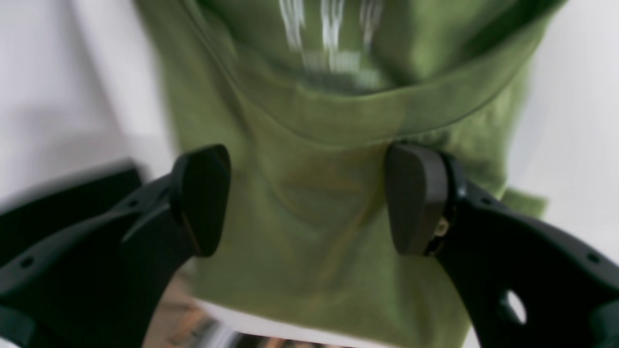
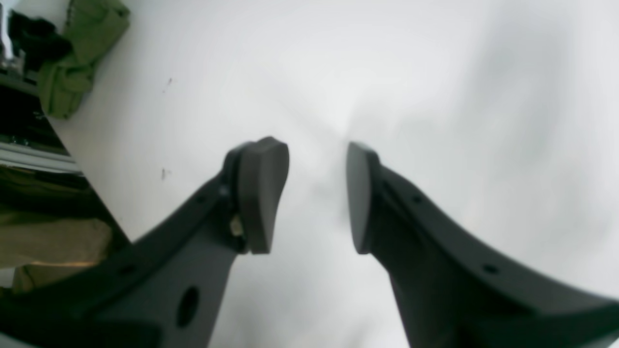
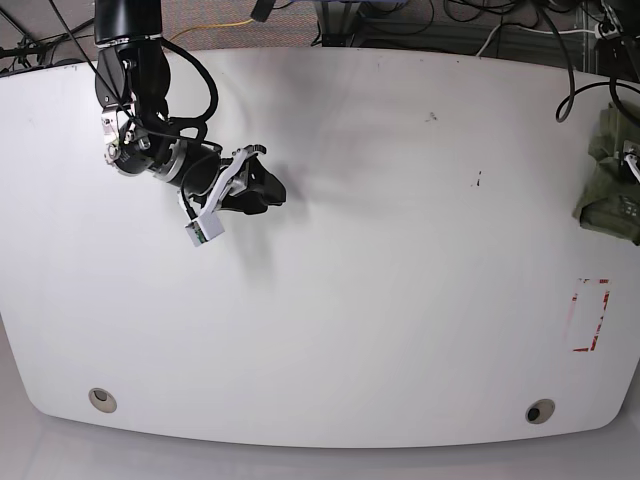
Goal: Fold the T-shirt properly
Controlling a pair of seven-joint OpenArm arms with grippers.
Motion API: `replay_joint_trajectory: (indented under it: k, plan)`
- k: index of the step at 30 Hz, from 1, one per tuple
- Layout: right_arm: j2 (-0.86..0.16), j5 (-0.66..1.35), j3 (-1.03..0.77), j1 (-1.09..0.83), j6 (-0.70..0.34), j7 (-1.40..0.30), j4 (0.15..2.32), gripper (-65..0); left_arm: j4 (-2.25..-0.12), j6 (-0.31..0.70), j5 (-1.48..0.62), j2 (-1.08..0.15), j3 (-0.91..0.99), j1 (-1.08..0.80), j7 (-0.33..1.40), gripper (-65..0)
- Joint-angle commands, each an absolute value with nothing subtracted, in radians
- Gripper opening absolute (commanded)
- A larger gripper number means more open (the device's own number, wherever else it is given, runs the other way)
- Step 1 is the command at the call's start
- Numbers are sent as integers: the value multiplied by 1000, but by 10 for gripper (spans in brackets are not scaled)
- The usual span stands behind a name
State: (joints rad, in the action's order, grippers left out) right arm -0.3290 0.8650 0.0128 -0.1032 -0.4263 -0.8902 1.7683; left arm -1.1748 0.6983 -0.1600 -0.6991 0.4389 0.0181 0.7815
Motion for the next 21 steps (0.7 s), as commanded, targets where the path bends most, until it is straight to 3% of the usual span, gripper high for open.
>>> replay_joint_trajectory:
  k: [1, 4, 8, 9, 12, 16, 21]
  plan:
    - [-343, 880, 4, -91, -435, -865, 1788, -425, -1316, 698, -171, -734, 452, 38, 843, -192]
    - [-372, 839, 4, -91, -435, -851, 1790, -425, -1475, 698, -168, -677, 456, 38, 929, -193]
    - [-377, 674, 2, -101, -432, -748, 1790, -425, -1689, 698, -113, -544, 456, -2, 911, -243]
    - [-375, 602, 2, -108, -430, -697, 1785, -425, -1735, 653, -81, -495, 450, -18, 877, -249]
    - [-372, 395, 2, -143, -430, -515, 1770, -425, -1796, 552, -13, -323, 449, -51, 696, -235]
    - [-352, 171, -12, -214, -433, -202, 1707, -425, -1793, 496, 74, -142, 449, -137, 358, -215]
    - [-289, 64, -130, -282, -435, 96, 1604, -425, -1759, 418, 104, -25, 390, -232, 96, -217]
